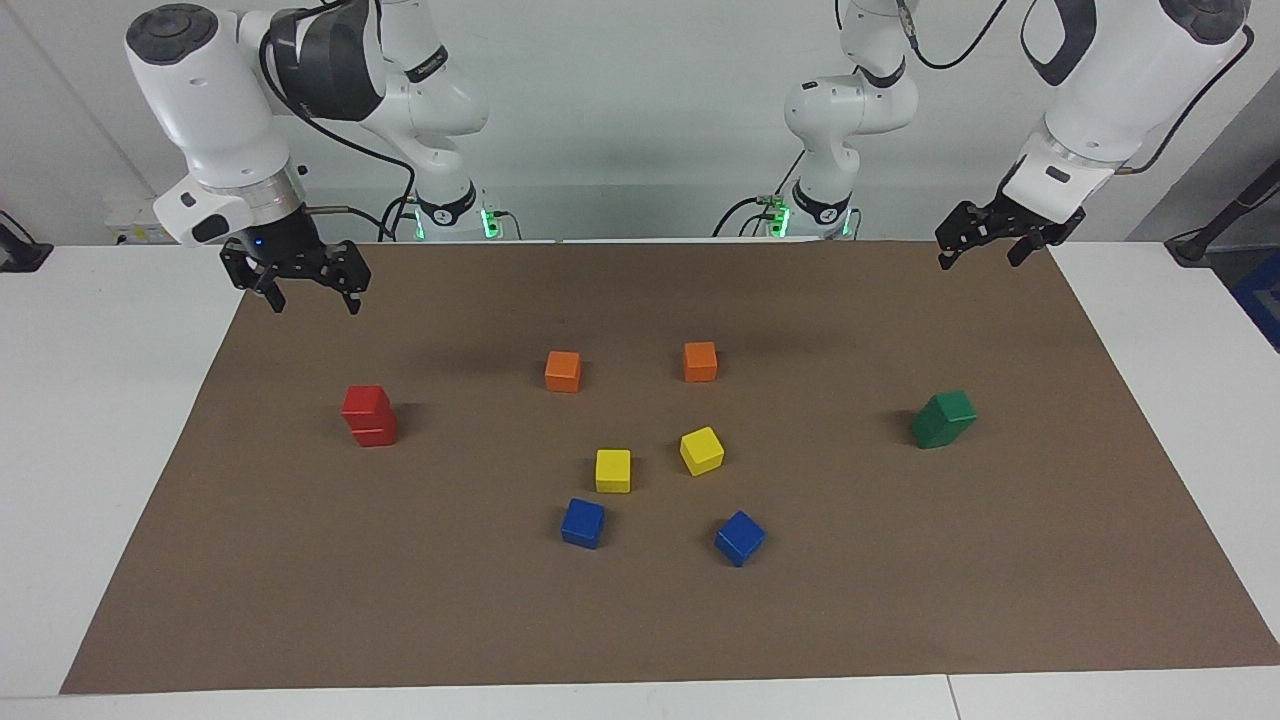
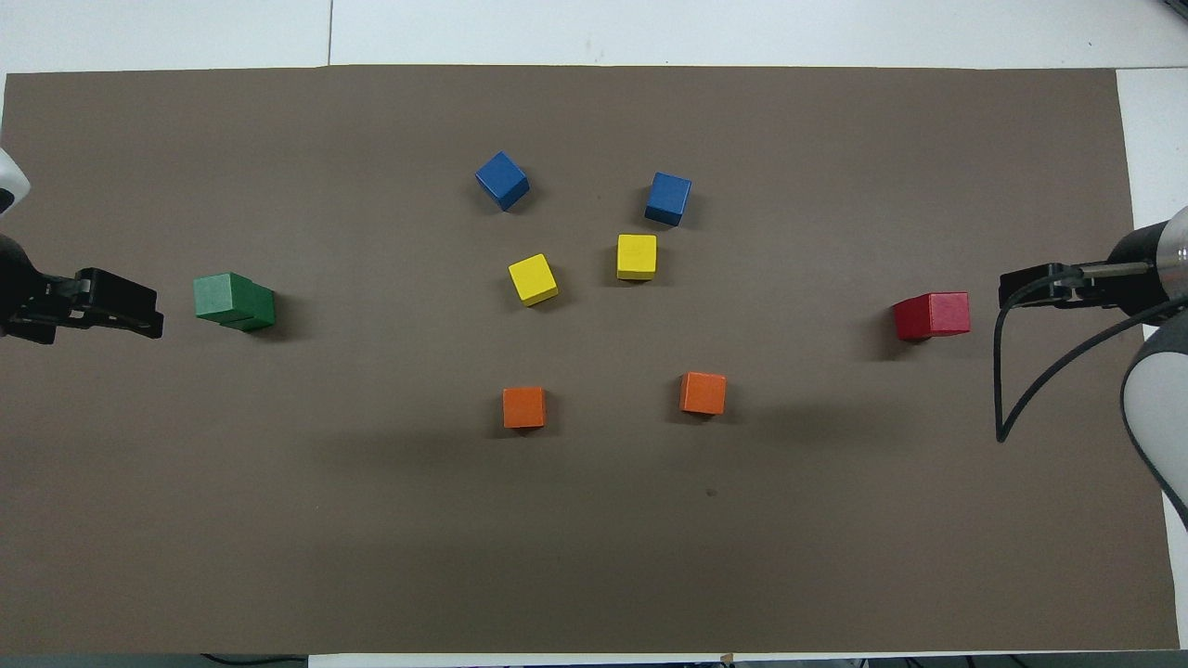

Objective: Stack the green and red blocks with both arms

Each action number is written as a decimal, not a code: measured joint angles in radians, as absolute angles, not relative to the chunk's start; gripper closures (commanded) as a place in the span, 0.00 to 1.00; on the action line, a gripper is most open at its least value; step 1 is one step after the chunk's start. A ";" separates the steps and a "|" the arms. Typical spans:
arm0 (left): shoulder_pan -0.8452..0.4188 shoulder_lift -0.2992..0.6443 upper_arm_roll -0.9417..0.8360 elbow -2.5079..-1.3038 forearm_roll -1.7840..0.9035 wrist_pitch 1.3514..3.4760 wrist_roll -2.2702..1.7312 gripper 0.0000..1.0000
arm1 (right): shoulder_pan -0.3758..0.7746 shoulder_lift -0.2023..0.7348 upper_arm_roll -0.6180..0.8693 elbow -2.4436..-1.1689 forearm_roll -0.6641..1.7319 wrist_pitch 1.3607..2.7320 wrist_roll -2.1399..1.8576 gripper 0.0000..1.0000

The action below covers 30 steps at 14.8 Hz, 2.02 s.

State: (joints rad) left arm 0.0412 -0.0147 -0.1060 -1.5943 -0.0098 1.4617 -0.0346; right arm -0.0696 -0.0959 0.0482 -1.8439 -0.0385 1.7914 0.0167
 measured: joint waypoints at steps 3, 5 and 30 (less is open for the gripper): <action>0.041 -0.015 -0.106 -1.594 -0.010 1.463 -0.035 0.00 | -0.071 -0.096 0.059 -1.804 -0.038 1.720 0.017 0.00; 0.041 -0.015 -0.106 -1.594 -0.010 1.463 -0.035 0.00 | -0.071 -0.099 0.069 -1.761 -0.038 1.658 0.017 0.00; 0.043 -0.015 -0.101 -1.594 -0.010 1.463 -0.035 0.00 | -0.060 -0.126 0.002 -1.735 -0.025 1.524 0.017 0.00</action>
State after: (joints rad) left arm 0.0433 -0.0151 -0.1011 -1.5943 -0.0098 1.4628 -0.0346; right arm -0.0602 -0.1265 0.0023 -1.7353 -0.0253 1.5236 0.0168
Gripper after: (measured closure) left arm 0.000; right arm 0.000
